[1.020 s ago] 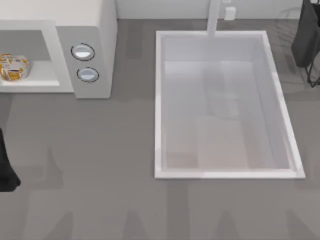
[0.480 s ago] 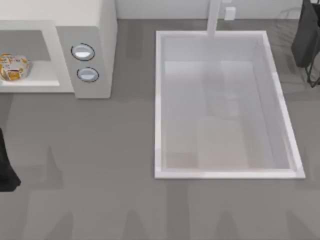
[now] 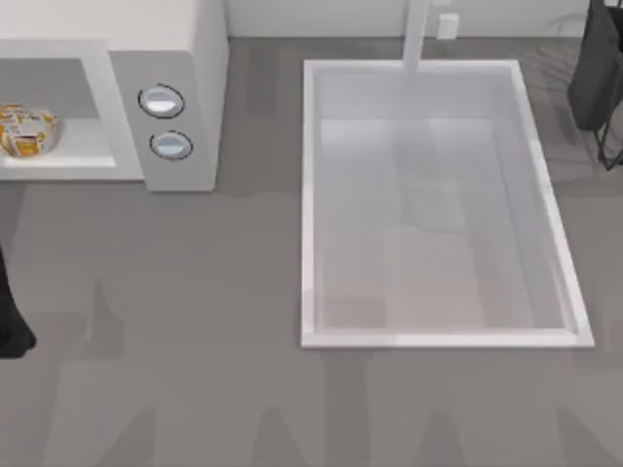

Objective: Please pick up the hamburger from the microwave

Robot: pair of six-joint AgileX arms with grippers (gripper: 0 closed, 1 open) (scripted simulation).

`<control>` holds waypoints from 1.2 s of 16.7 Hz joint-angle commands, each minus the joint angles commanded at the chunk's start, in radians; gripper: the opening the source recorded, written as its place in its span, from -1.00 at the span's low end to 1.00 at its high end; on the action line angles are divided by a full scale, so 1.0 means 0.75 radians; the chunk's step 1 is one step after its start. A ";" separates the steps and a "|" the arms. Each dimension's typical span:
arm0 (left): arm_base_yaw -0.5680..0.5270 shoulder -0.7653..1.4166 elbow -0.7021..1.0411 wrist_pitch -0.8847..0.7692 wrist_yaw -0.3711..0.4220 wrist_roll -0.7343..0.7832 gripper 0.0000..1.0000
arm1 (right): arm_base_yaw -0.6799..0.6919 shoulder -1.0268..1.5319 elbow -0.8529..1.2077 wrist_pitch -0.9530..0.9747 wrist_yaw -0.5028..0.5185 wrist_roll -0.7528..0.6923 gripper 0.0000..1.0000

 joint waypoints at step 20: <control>0.143 2.654 1.000 1.249 0.180 0.071 1.00 | 0.000 0.000 0.000 0.000 0.000 0.000 1.00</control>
